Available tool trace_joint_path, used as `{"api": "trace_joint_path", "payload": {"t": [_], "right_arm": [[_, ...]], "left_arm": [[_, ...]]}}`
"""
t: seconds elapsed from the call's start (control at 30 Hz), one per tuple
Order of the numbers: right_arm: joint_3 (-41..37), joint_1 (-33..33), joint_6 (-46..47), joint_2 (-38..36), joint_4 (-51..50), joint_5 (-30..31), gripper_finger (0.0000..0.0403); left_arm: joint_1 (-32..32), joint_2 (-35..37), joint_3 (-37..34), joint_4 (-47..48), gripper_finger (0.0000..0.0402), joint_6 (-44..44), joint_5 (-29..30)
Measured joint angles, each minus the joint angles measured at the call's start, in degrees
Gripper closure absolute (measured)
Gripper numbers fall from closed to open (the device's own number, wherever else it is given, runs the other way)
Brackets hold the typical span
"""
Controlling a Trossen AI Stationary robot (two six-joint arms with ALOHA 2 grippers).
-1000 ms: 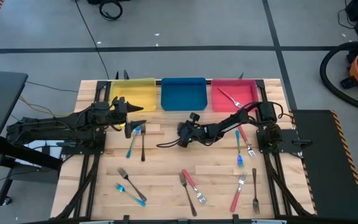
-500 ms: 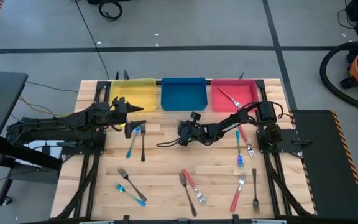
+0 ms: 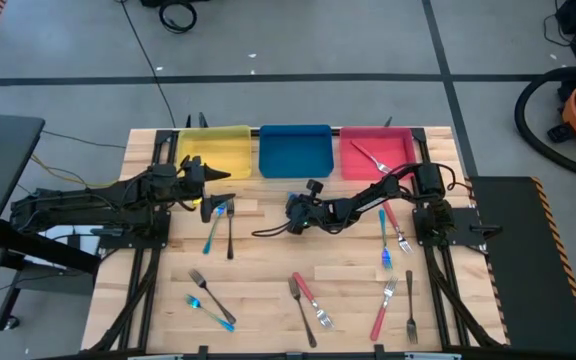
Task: Sort silverware by color (type)
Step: Put the middle top blue fork into the blue bin
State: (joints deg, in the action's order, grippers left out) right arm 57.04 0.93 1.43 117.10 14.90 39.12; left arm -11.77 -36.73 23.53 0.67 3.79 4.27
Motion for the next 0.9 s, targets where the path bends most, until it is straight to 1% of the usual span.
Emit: {"api": "trace_joint_path", "payload": {"t": [0.33, 0.63, 0.9], "right_arm": [[-0.02, 0.05, -0.19, -0.42, -0.20, 0.41, 0.0401], [-0.02, 0.11, -0.58, -3.70, 0.00, 0.36, 0.0402], [-0.02, 0.11, -0.95, -3.78, -0.01, 0.32, 0.0402]], "left_arm": [[0.00, -0.02, 0.00, 0.02, 0.0095, 0.00, 0.00], [0.00, -0.02, 0.00, 0.02, 0.0095, 0.02, 0.00], [0.00, -0.02, 0.00, 0.02, 0.0095, 0.03, 0.00]]}}
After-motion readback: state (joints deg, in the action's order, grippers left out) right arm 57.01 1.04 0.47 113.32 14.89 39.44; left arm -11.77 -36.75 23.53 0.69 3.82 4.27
